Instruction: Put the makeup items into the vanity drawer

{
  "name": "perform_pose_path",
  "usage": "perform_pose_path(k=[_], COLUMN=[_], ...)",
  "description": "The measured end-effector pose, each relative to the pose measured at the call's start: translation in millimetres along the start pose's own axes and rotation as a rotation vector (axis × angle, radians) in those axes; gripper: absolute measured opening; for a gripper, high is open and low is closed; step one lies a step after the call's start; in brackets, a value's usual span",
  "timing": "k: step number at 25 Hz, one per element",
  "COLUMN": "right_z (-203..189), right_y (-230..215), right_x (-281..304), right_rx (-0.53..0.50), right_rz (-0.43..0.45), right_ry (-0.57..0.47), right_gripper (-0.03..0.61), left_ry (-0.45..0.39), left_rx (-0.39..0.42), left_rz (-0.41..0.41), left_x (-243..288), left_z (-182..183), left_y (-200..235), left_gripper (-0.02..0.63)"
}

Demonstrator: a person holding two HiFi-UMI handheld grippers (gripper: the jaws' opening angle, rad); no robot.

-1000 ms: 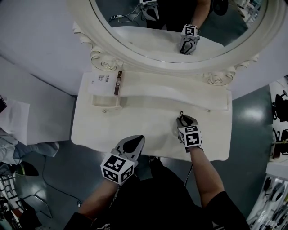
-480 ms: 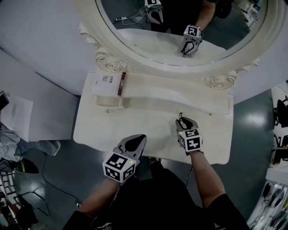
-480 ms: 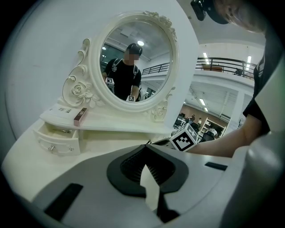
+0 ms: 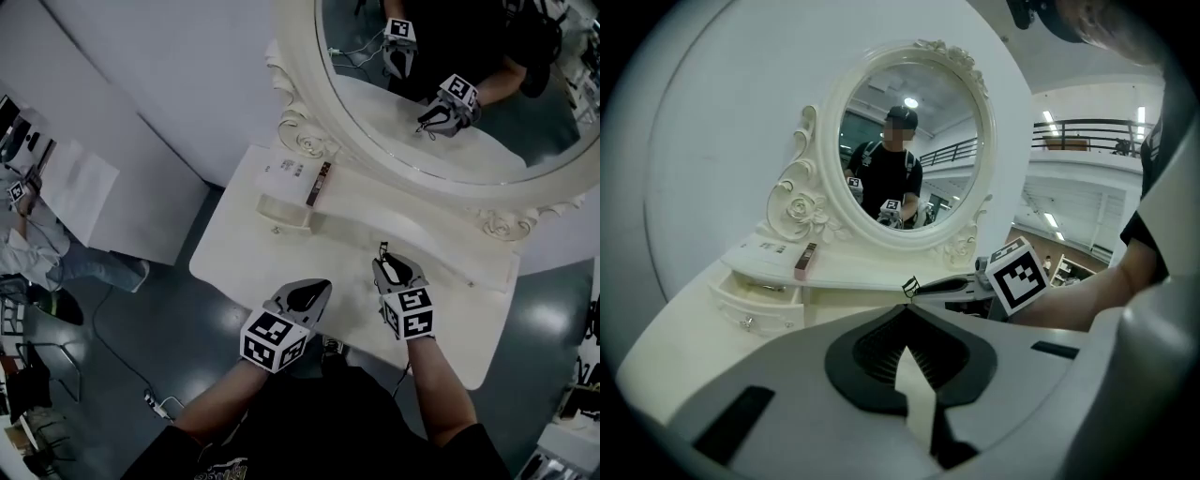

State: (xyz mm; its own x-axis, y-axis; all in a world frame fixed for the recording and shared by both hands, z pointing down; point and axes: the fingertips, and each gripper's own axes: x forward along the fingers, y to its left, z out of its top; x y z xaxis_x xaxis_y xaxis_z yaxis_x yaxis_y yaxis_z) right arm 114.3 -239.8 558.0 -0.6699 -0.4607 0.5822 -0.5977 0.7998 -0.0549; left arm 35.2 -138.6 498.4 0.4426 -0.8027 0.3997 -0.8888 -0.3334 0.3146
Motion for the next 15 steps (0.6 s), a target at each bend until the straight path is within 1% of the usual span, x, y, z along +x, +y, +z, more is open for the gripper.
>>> perform_pose_path(k=[4, 8, 12, 15], right_z=[31.6, 54.3, 73.3, 85.6], right_y=[31.6, 60.2, 84.4, 98.3], right_x=[19.2, 33.8, 46.4, 56.3], right_rx=[-0.068, -0.124, -0.154, -0.176], right_rz=[0.104, 0.176, 0.226, 0.240], right_ry=[-0.030, -0.052, -0.071, -0.080], right_gripper=[0.118, 0.118, 0.118, 0.118], left_ry=[-0.029, -0.047, -0.061, -0.072], left_rx=[-0.021, -0.034, -0.049, -0.058], left_rz=[0.089, 0.156, 0.206, 0.226], left_x=[-15.3, -30.8, -45.7, -56.2], left_z=[6.7, 7.4, 7.5, 8.7], left_y=[20.7, 36.6, 52.0, 64.1], left_gripper=[0.005, 0.005, 0.005, 0.005])
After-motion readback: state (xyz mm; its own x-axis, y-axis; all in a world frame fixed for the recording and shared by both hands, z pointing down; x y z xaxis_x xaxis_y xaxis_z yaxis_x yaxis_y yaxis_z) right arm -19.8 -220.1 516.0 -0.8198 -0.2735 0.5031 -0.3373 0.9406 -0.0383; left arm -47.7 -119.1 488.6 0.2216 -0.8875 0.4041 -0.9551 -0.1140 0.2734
